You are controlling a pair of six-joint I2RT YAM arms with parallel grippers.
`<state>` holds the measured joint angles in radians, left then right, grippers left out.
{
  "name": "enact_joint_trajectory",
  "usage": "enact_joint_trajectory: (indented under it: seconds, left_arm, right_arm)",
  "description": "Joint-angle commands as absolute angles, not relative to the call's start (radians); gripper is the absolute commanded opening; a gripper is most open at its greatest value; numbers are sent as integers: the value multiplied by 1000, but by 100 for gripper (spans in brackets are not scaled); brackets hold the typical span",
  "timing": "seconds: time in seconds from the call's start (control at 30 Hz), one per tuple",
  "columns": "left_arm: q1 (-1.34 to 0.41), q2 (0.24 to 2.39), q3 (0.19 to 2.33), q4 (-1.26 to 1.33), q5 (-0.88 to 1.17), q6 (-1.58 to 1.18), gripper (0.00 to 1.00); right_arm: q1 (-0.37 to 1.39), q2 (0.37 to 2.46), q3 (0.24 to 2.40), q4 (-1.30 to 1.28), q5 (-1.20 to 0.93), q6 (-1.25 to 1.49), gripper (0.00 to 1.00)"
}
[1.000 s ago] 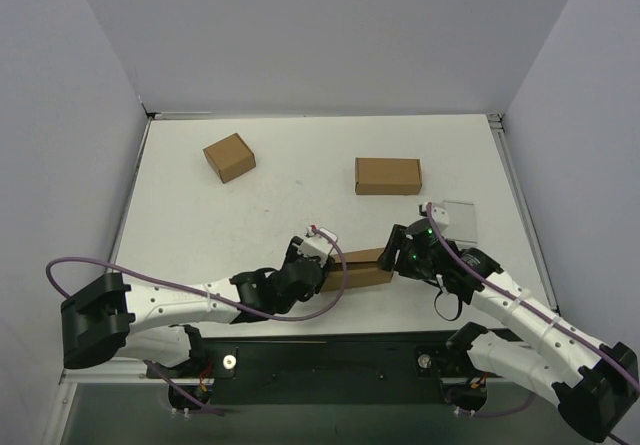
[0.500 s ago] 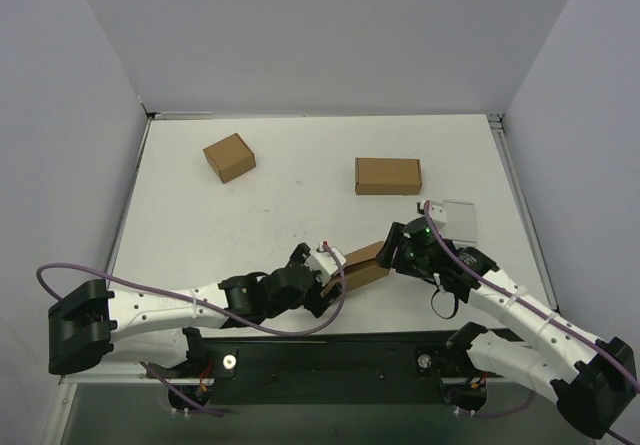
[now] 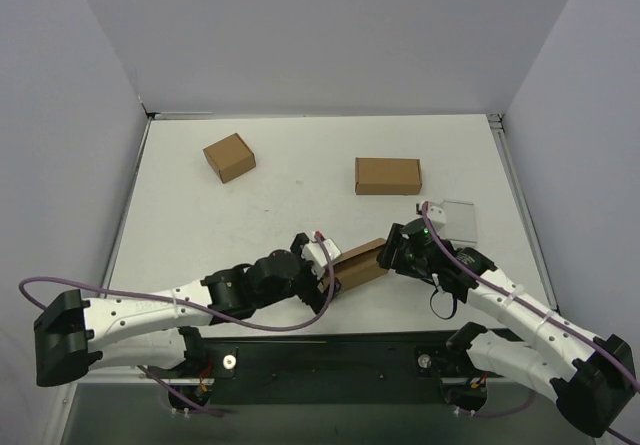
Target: Fold the paper box
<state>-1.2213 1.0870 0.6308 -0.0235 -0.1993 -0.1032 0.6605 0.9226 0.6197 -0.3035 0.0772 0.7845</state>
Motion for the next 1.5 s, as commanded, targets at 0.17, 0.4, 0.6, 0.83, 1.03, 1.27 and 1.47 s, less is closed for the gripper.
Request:
enact_joint_trajectory:
  seconds: [0.17,0.4,0.6,0.83,1.03,1.27,1.47]
  left_arm:
    - [-1022,1025,701,73,-101,-299,88]
    - [-1003,1106,695,107,-112,-331,68]
    - [-1005,1141,646,153,-137,-370,55]
    - [-1066,1173,531,259,-159,-433,49]
    - [-1138,1224,528,217,-276,-442,47]
    - [-1138,1175,545,184,-330,-431,48]
    - [-1134,1112,583,109,-345,-403,70]
  right_arm:
    - [657,943,598,-360,127,772,49]
    - [657,950,603,-364,127,769,49]
    - [657,939,601,-368,130,767,49]
    - [657,939,603,-367,132,767,49]
    - [657,928,618,-380,130,756,49]
    - [658,893,646,-443,132,747,50]
    - [657,847,702,-454,19,761,76]
